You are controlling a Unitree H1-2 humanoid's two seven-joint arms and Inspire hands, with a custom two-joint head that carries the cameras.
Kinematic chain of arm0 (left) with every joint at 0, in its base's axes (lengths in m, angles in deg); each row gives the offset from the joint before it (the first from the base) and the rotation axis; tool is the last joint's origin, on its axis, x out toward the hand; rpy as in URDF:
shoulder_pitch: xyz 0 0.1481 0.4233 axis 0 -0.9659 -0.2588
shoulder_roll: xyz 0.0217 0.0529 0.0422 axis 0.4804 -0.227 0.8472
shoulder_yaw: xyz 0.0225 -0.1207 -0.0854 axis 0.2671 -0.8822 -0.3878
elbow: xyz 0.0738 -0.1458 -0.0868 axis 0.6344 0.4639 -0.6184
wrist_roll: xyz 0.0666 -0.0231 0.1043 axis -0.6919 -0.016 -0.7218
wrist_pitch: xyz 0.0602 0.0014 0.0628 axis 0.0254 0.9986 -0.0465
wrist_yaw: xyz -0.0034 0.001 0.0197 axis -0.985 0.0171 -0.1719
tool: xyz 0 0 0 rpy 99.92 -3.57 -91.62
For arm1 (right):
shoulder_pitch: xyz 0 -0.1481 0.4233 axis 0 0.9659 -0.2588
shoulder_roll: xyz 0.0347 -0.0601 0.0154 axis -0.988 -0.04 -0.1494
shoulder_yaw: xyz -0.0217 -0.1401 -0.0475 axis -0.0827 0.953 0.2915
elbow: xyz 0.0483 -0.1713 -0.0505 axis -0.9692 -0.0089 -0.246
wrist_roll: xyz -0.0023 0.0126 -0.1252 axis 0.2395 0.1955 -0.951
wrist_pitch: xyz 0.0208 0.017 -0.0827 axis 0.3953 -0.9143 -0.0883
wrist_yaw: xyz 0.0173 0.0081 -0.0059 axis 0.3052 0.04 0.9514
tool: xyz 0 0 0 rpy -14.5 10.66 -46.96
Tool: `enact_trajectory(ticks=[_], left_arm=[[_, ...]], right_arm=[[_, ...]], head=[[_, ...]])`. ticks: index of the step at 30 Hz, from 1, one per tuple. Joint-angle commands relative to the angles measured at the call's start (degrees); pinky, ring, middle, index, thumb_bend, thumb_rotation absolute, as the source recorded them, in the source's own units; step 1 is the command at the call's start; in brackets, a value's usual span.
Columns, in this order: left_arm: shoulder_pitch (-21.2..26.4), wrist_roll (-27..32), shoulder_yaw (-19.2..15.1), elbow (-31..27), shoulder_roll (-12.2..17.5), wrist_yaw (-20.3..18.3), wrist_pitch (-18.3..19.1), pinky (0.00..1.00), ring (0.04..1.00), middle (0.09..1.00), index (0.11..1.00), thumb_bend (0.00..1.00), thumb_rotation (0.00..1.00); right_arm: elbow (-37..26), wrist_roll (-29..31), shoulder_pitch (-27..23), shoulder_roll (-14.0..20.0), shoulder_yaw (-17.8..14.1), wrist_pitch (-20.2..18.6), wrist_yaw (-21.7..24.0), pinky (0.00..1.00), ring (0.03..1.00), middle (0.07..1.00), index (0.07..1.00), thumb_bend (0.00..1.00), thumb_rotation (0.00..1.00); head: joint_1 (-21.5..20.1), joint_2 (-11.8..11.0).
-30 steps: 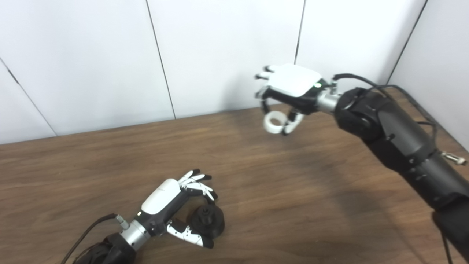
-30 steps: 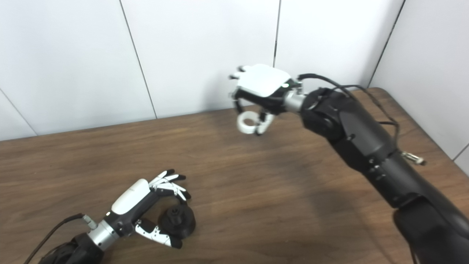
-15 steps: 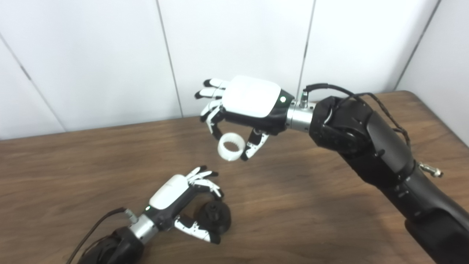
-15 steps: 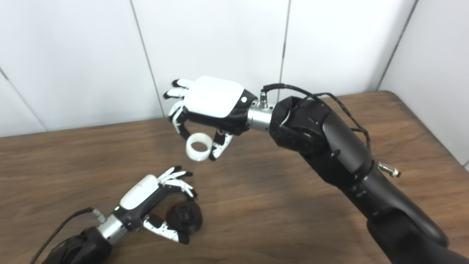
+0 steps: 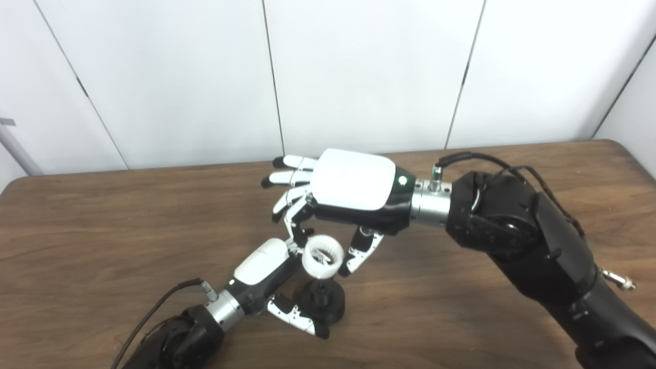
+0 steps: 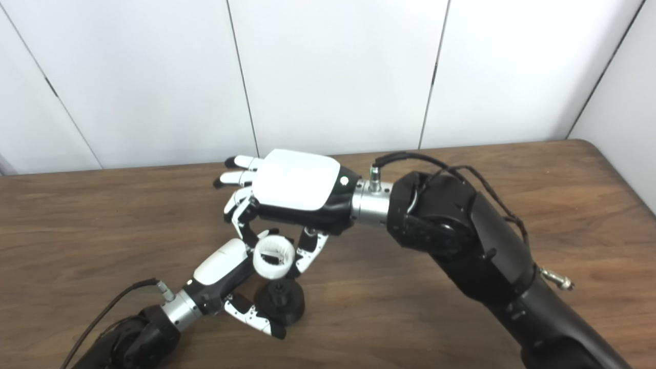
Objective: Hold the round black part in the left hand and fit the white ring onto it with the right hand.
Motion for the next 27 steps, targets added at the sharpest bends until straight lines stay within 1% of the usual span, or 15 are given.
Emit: enact_trajectory(ticks=[1, 4, 8, 9, 12, 16, 18, 27], left_arm=[[-0.3, -2.5, 0.2, -0.4, -0.2, -3.0, 3.0, 1.00, 0.905, 0.709, 0.480, 0.52, 0.06], [-0.6, -2.4, -0.4, -1.0, -0.5, -3.6, 3.6, 1.00, 0.917, 0.702, 0.479, 0.52, 0.06], [-1.0, -2.2, -0.9, -1.7, -0.6, -4.3, 3.8, 1.00, 0.924, 0.694, 0.479, 0.52, 0.06], [-1.1, -2.4, -1.0, -2.0, -0.6, -4.4, 3.8, 1.00, 0.926, 0.692, 0.479, 0.52, 0.06], [-1.1, -3.0, -1.1, -2.5, -0.4, -4.1, 3.2, 1.00, 0.920, 0.687, 0.479, 0.52, 0.06], [-1.4, -2.1, -1.5, -3.8, -0.3, -5.3, 4.1, 1.00, 0.924, 0.690, 0.479, 0.52, 0.06], [-1.7, -2.0, -1.9, -4.4, -0.4, -5.8, 4.4, 1.00, 0.923, 0.696, 0.479, 0.52, 0.06], [-1.6, -4.7, -1.6, -4.1, 1.0, -5.9, 2.3, 1.00, 0.921, 0.680, 0.480, 0.52, 0.06]], right_arm=[[-2.3, 1.0, -1.8, 0.0, -0.9, 0.2, -0.2, 1.00, 0.940, 0.759, 0.478, 0.53, 0.14], [-2.7, 0.7, -1.0, 0.0, -1.0, 0.3, 0.2, 1.00, 0.954, 0.776, 0.478, 0.52, 0.14], [-1.6, 0.6, 0.2, 0.3, -0.9, 1.6, -0.2, 1.00, 0.975, 0.794, 0.478, 0.52, 0.14], [-1.4, 0.5, 0.4, 0.4, -0.9, 1.7, -0.3, 1.00, 0.977, 0.796, 0.478, 0.52, 0.14], [-0.9, 0.3, 1.3, 0.3, -0.9, 2.0, -0.4, 1.00, 0.977, 0.794, 0.479, 0.52, 0.14], [-0.1, 0.1, 2.1, 0.1, -0.7, 2.9, -0.6, 1.00, 0.968, 0.790, 0.479, 0.53, 0.14], [0.1, 0.2, 2.2, 0.0, -0.6, 2.6, -0.1, 1.00, 0.973, 0.794, 0.479, 0.53, 0.14], [0.8, 0.3, 2.2, -0.9, -0.9, 2.8, -0.7, 1.00, 0.974, 0.786, 0.478, 0.53, 0.14]], head=[[0.1, 0.4], [0.2, 0.6], [0.3, 0.7], [0.3, 1.1], [0.5, 1.3], [0.7, 1.9], [1.0, 2.4], [0.4, 3.3]])
